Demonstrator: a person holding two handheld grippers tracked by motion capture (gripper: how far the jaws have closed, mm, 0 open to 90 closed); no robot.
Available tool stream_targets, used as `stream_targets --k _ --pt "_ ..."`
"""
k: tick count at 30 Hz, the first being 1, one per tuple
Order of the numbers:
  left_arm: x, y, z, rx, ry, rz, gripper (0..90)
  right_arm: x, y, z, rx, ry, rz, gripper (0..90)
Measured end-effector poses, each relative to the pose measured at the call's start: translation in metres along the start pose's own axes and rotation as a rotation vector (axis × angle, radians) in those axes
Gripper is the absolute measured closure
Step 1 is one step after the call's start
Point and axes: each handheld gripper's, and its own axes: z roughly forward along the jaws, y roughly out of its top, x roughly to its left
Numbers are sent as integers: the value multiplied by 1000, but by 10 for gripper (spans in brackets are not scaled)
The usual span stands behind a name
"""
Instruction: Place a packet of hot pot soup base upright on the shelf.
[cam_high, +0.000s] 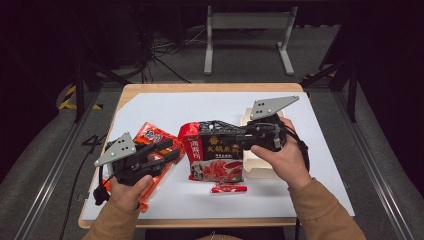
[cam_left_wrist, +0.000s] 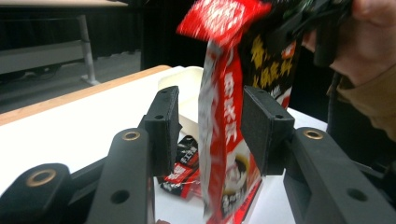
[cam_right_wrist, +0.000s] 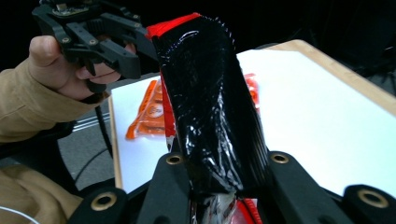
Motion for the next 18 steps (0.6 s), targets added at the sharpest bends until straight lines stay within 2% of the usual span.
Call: stream_targets --k 7,14,18 --pt "8 -3 -1 14 32 -15 553 -8 10 -12 -3 -55 -41 786" --pt "12 -4 -1 29 58 -22 543 -21 16 -23 -24 -87 -43 786" --pt "14 -5 -1 34 72 -21 543 -28 20 -31 -34 -127 -57 786"
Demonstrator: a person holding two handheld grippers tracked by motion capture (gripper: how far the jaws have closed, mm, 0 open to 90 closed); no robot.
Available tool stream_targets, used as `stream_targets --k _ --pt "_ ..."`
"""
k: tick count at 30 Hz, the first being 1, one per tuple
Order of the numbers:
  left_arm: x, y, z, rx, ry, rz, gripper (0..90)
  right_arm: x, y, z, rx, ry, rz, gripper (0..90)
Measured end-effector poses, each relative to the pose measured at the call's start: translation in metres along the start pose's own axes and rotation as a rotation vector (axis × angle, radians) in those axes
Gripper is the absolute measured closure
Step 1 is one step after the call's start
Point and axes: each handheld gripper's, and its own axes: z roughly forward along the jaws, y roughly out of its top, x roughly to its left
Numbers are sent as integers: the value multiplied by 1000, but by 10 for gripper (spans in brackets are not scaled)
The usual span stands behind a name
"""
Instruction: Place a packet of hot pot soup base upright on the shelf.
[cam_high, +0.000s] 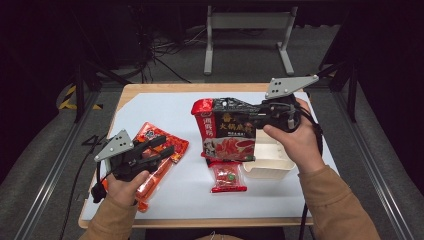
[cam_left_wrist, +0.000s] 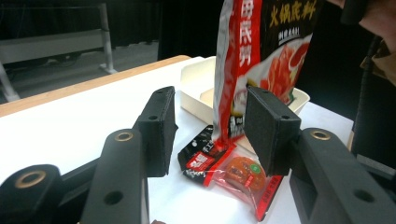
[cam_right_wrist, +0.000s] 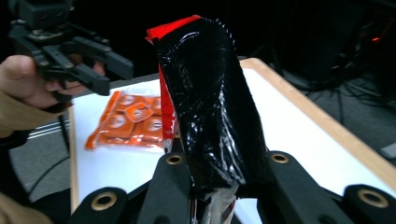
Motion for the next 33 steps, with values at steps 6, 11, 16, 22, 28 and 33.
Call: stream_targets --k 6,11,16,22,28,33 --pt "4 -2 0 5 15 -10 544 -17 0 -9 -17 -56 3 786" --pt "7 -3 0 13 25 -22 544 -31 -3 -16 -27 -90 0 787" --pt "9 -4 0 21 33 -24 543 -46 -7 -22 -37 -128 2 786" --pt "10 -5 0 21 38 -25 542 -64 -13 -28 -39 -163 32 786" --pt "11 -5 0 16 43 -35 542 -77 -18 -29 -42 -188 52 786" --pt "12 -5 -1 17 44 -31 546 -92 -24 -29 -41 -203 73 787"
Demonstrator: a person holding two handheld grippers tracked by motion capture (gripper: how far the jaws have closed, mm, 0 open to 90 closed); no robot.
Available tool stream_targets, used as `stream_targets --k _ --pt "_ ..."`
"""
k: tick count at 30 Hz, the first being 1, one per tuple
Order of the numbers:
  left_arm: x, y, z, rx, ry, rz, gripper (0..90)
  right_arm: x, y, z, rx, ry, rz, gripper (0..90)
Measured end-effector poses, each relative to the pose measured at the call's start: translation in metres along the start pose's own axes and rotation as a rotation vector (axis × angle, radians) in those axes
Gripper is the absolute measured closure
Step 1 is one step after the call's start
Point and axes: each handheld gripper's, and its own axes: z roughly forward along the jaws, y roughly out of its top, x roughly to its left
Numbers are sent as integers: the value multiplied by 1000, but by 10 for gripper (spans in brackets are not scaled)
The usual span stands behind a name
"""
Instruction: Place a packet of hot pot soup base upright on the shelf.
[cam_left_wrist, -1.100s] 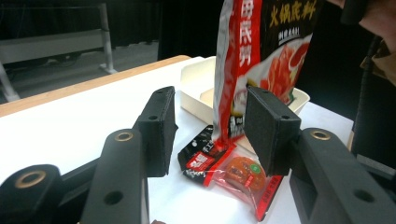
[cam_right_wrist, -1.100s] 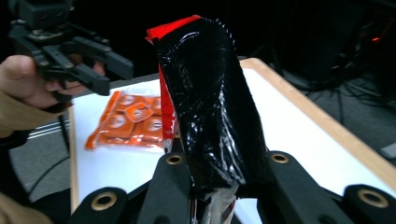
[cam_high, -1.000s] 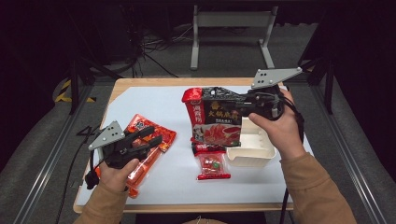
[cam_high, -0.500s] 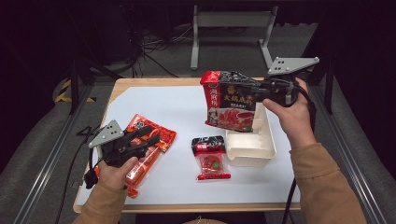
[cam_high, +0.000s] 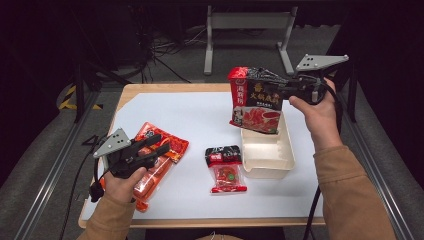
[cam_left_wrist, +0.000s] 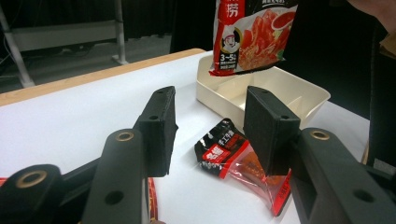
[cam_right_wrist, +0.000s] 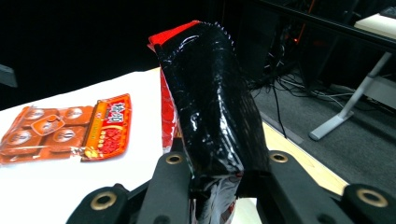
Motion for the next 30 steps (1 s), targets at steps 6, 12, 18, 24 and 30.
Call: stream_targets --k 6,12,18,24,30 --pt "0 0 0 1 2 -2 549 -18 -7 2 -19 -3 29 786" --pt "0 0 0 3 4 -6 550 -27 -12 5 -11 -25 12 785" --pt "1 -1 0 -1 5 -8 550 -37 -20 7 -16 -41 -26 786" --pt "1 -1 0 0 6 -2 551 -44 -30 10 -23 -42 -23 786" --pt "2 -1 0 4 5 -9 547 -49 -41 14 -45 -63 -35 785"
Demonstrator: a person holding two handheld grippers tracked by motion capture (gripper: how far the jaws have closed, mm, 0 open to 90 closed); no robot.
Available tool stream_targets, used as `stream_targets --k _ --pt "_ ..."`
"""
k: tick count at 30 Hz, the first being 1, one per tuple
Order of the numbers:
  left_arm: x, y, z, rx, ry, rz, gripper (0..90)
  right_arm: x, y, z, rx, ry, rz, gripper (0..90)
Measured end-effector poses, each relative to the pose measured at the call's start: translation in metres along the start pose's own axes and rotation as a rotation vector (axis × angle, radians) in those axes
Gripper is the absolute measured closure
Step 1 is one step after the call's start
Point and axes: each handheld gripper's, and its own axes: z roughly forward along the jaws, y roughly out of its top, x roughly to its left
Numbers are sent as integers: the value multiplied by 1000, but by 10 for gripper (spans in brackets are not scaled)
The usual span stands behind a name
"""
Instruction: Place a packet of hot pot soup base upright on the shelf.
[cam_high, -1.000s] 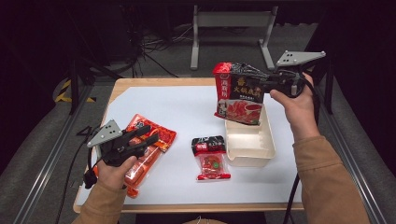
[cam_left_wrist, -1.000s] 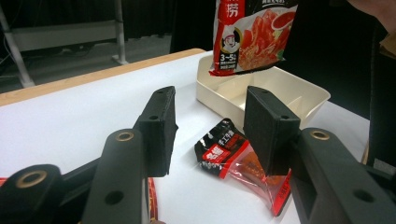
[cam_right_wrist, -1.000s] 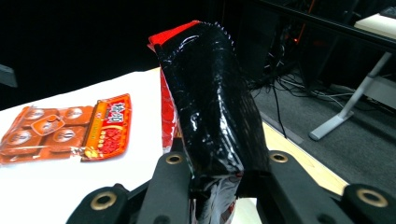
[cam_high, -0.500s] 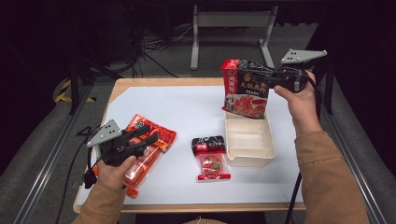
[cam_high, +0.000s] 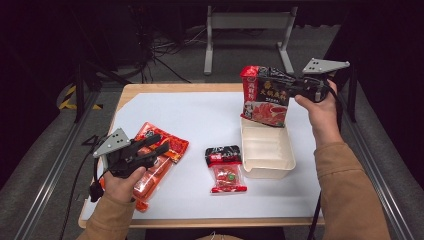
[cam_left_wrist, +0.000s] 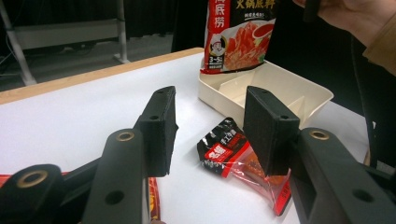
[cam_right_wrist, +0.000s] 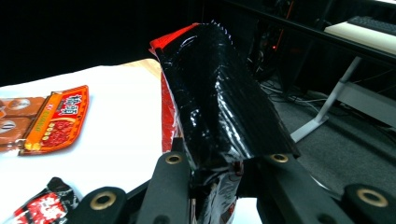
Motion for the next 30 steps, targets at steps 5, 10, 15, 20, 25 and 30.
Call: stream_targets --k 5,10,15,20,25,30 --pt "1 0 0 0 1 -4 533 -1 -7 5 6 2 -8 786" --pt "3 -1 1 4 2 -11 520 0 -12 8 2 5 -22 785" --pt "3 -1 1 6 4 -16 518 2 -15 12 6 9 -39 783" --pt "2 -1 1 5 1 -19 517 4 -19 16 11 13 -45 777" --pt "3 -2 1 5 3 -19 516 6 -25 19 13 17 -40 766" --pt "4 -2 1 6 4 -18 514 7 -32 23 51 15 -29 741"
